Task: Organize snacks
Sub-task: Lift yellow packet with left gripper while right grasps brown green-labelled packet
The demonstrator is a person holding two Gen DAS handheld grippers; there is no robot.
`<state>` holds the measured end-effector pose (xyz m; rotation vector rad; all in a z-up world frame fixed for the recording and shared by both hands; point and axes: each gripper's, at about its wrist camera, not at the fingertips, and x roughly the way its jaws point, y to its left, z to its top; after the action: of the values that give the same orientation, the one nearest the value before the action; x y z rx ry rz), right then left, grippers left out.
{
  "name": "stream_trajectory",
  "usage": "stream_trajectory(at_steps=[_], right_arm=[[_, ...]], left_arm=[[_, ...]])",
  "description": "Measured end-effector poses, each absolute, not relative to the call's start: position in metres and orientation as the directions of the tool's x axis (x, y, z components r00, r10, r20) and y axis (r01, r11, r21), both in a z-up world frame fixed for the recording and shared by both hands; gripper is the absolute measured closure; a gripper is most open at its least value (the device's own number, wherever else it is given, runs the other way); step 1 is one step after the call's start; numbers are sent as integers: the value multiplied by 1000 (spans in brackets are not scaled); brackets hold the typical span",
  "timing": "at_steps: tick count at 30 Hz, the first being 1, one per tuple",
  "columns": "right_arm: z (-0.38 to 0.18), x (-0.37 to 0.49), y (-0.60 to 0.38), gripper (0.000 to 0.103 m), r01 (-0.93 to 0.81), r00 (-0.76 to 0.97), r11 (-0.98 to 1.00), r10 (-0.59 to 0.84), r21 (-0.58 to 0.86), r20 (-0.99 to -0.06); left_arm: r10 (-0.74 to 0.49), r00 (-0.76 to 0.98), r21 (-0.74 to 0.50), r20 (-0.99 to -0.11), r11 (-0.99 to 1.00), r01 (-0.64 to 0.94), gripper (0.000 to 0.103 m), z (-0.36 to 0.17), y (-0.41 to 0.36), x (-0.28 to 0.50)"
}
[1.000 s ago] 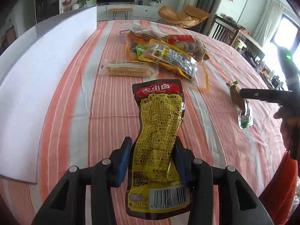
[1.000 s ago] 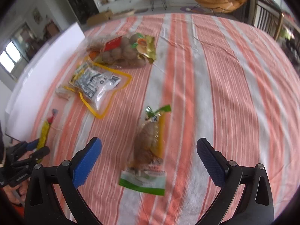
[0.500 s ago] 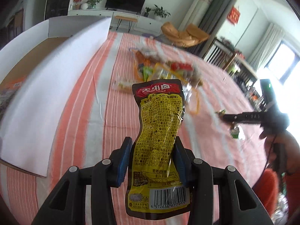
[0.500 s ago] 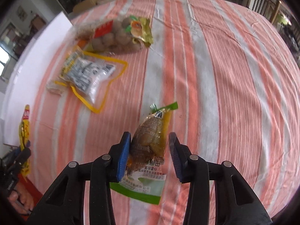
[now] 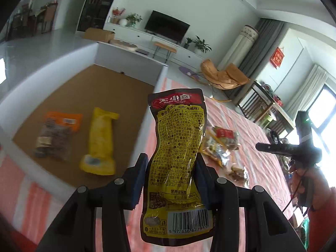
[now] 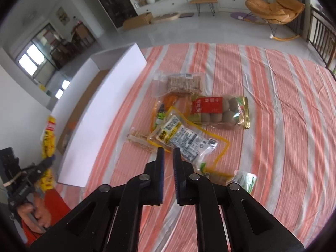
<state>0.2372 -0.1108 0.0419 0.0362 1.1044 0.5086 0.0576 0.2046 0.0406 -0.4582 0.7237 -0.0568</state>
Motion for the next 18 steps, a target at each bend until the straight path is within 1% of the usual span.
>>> stream_trajectory(at_steps=[2, 5, 6, 8, 10, 11, 12, 14, 15, 16, 17, 18], right_arm=[[25, 243, -116, 86, -353, 328, 909, 341, 220, -881], [-11, 249, -127, 84, -358, 273, 931, 174, 68, -946], [-26, 251, -133, 83, -347, 252, 937, 121, 27, -960], [-45, 258, -144, 77, -336, 246, 942, 84, -4, -965], [-54, 258, -137, 67, -393, 276, 918, 64, -52, -959], [-57, 257, -130, 51, -439, 289, 895, 61, -75, -955], [-58, 255, -123, 33, -484, 307, 869, 58, -104, -950], [-59, 247, -107, 21, -604, 348, 777, 54, -180, -936], [-63, 244, -100, 19, -663, 361, 713, 39, -227, -932], [-69, 242, -97, 19, -703, 352, 667, 23, -248, -936], [-76, 242, -96, 19, -743, 318, 625, 12, -241, -948], [-83, 243, -98, 25, -764, 283, 606, 9, -220, -959]], left_arm=[[-202, 753, -420, -626, 901, -108, 60, 38, 208, 53], [-211, 750, -426, -627, 899, -104, 60, 33, 208, 51], [-217, 749, -430, -626, 897, -100, 60, 32, 205, 50], [-230, 745, -436, -627, 896, -90, 60, 28, 201, 50], [-241, 737, -435, -632, 897, -81, 60, 26, 198, 51], [-242, 733, -432, -635, 899, -78, 60, 26, 196, 50], [-242, 731, -427, -638, 901, -75, 60, 26, 195, 48], [-243, 728, -424, -641, 903, -73, 60, 25, 194, 45], [-243, 727, -426, -642, 902, -74, 60, 25, 194, 44], [-244, 726, -428, -643, 901, -77, 60, 24, 193, 43], [-244, 725, -429, -645, 900, -79, 60, 24, 192, 42], [-244, 724, -429, -645, 900, -79, 60, 24, 191, 41]])
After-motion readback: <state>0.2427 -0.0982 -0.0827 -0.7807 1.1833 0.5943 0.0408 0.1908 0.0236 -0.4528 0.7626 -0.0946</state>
